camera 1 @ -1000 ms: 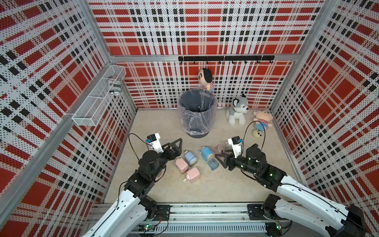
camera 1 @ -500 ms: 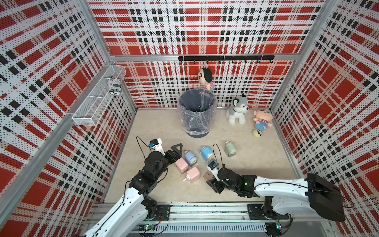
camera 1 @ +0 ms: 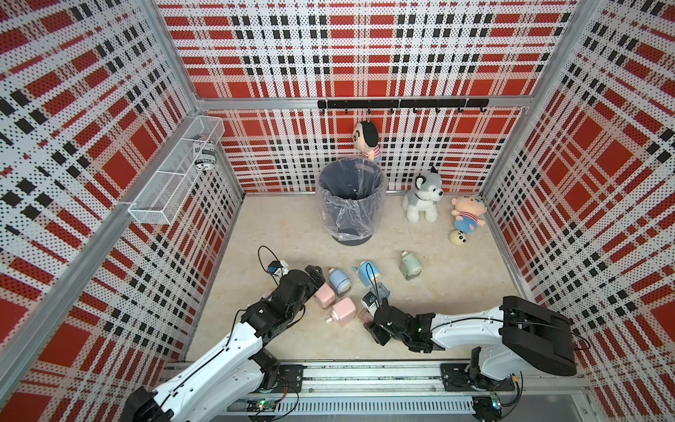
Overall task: Take out the pencil sharpener tray and clean the shavings
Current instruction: Place the container at the center of the board.
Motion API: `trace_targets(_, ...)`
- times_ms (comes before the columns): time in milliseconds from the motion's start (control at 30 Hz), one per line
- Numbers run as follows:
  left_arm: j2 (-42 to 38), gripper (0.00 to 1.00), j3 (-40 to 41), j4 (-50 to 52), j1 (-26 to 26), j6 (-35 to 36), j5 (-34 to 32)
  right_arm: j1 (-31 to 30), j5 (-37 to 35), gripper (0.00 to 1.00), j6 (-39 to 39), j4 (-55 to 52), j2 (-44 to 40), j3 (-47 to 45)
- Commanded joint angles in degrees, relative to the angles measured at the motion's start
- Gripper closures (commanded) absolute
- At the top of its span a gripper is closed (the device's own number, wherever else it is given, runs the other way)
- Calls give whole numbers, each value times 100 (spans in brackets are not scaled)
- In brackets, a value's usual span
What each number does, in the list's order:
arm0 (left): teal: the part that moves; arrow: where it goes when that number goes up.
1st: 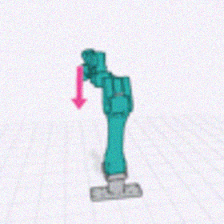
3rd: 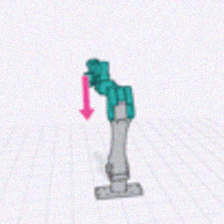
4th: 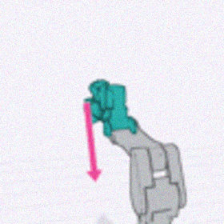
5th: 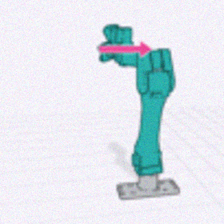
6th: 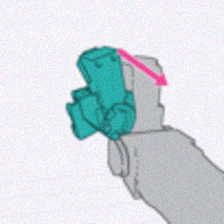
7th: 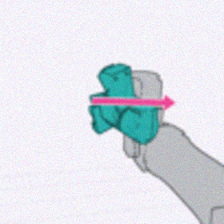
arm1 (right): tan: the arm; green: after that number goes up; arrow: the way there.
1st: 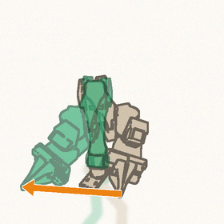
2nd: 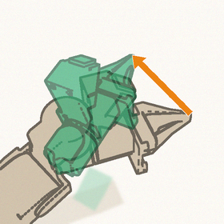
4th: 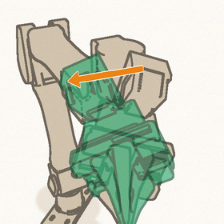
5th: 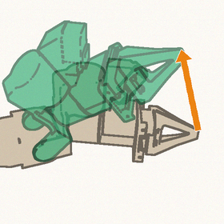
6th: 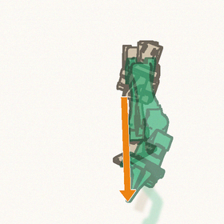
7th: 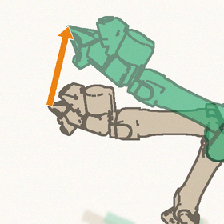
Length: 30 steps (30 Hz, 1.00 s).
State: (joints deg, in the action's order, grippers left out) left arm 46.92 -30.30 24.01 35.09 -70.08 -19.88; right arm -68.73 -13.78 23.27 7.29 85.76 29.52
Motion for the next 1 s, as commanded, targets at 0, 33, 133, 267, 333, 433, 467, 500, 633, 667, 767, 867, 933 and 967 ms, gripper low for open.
trace_targets(0, 115, 2, -386, 966, -35, -559, -607, -44, 115, 41, -104, 224, 165, 37)
trace_targets(33, 109, 2, -448, 1151, -37, -660, -718, -44, 132, 40, -95, 245, 168, 7)
trace_targets(133, 44, 2, -601, 1616, -52, -887, -965, -46, 152, 37, -50, 304, 109, -113)
trace_targets(267, 41, 2, -785, 2234, -304, -1049, -1112, -57, 170, 31, -93, 396, -40, -261)
trace_targets(333, -15, 2, -841, 2451, -499, -1047, -1132, -62, 167, 28, -112, 385, -115, -295)
trace_targets(433, -178, 2, -947, 2725, -795, -1037, -1208, -70, 165, 23, -130, 297, -223, -289)
trace_targets(467, -231, 2, -996, 2821, -865, -1045, -1228, -70, 165, 21, -114, 219, -279, -280)
trace_targets(500, -266, 2, -1041, 2926, -969, -1057, -1250, -79, 167, 18, -97, 135, -349, -276)
trace_targets(633, -323, 2, -1136, 3165, -1336, -982, -1275, -85, -29, 0, 58, -262, -777, -267)
trace_targets(667, -310, 2, -1144, 3195, -1461, -929, -1275, -86, -91, 0, 116, -373, -931, -270)
trace_targets(767, -256, 2, -1129, 3140, -1905, -709, -1170, -88, -215, 0, 257, -584, -1409, -265)
trace_targets(867, -185, 2, -1039, 2880, -2506, -400, -812, -88, -680, 0, 694, -917, -1752, -152)
trace_targets(933, -119, 2, -956, 2798, -2824, -299, -535, -88, -808, 0, 759, -1202, -1884, -29)
trace_targets(967, -88, 2, -906, 2777, -2979, -252, -404, -86, -869, 0, 789, -1261, -1970, -2)
